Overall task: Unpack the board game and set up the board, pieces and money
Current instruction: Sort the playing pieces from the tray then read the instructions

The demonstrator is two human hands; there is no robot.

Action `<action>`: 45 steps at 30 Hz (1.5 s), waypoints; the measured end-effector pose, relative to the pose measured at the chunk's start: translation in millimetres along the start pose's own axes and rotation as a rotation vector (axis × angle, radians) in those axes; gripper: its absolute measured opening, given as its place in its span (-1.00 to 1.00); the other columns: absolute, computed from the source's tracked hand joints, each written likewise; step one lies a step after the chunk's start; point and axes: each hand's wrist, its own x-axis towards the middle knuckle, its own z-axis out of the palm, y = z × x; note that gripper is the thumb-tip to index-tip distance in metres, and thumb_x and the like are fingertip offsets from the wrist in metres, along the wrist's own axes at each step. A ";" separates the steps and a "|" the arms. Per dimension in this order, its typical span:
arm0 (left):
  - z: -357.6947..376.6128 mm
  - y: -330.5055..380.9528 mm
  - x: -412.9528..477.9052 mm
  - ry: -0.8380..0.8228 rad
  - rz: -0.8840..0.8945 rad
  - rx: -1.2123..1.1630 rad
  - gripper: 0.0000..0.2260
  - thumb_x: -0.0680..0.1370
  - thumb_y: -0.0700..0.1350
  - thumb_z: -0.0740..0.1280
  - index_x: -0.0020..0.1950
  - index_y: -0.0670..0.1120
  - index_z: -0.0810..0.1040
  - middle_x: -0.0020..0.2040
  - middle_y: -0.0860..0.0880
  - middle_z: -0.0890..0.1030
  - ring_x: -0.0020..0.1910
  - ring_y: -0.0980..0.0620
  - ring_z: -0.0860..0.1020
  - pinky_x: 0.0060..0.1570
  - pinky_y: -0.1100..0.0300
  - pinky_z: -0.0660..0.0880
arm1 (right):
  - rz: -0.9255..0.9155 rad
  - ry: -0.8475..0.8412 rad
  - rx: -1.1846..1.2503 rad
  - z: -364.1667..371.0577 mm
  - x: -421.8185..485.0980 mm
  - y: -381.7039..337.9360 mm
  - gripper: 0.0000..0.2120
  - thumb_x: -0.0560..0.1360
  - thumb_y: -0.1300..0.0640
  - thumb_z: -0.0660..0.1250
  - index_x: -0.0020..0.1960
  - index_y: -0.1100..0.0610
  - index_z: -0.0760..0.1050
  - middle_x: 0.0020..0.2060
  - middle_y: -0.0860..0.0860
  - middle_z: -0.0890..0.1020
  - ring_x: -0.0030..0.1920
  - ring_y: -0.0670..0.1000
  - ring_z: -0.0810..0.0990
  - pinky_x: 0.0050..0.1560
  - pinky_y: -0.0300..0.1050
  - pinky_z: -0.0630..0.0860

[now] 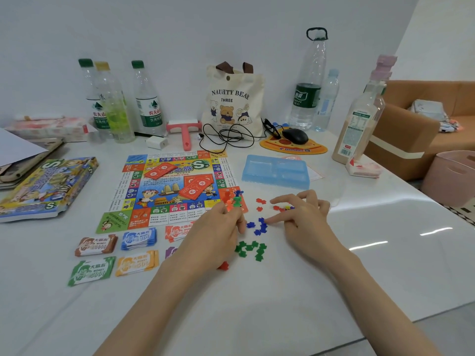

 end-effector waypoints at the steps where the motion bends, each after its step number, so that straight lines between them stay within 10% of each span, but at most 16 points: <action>1: -0.3 0.7 -0.2 -0.007 -0.004 0.004 -0.81 0.61 -0.21 0.12 -0.09 0.08 0.37 -0.01 0.02 0.38 0.08 0.02 0.52 0.01 0.03 0.49 | -0.012 0.019 0.024 0.4 0.4 0.3 -0.45 0.51 0.38 0.14 0.02 -0.24 0.65 0.28 -0.30 0.43 0.27 -0.06 0.18 0.13 -0.18 -0.03; 7: -5.5 2.2 -1.5 0.025 0.002 -0.060 -0.77 0.58 -0.27 0.13 -0.09 0.07 0.41 -0.09 0.14 0.34 -0.02 0.29 0.44 -0.05 0.26 0.42 | -0.025 0.045 0.205 -2.2 -0.1 1.5 -0.32 0.42 0.50 0.13 -0.22 -0.29 0.65 0.16 -0.45 0.42 0.19 -0.14 0.20 0.14 -0.40 -0.07; 28: -5.4 -1.5 -0.7 0.060 -0.031 -0.012 -0.71 0.57 -0.21 0.13 -0.24 0.16 0.35 -0.12 0.12 0.38 0.07 0.07 0.54 -0.05 0.11 0.47 | -0.014 -0.064 -0.005 5.0 2.7 4.9 -0.39 0.57 0.38 0.05 0.21 -0.29 0.53 0.39 -0.30 0.30 0.27 -0.04 0.14 0.04 -0.25 -0.08; 45: 1.5 -2.5 0.6 -0.013 0.003 -0.109 -0.71 0.59 -0.24 0.09 -0.06 0.17 0.41 0.06 0.05 0.41 0.20 0.07 0.51 0.16 0.03 0.45 | 0.282 0.196 -0.099 -4.7 0.9 25.3 -0.45 0.50 0.46 0.21 0.11 -0.16 0.63 0.05 -0.17 0.53 0.11 -0.05 0.25 -0.02 -0.13 -0.01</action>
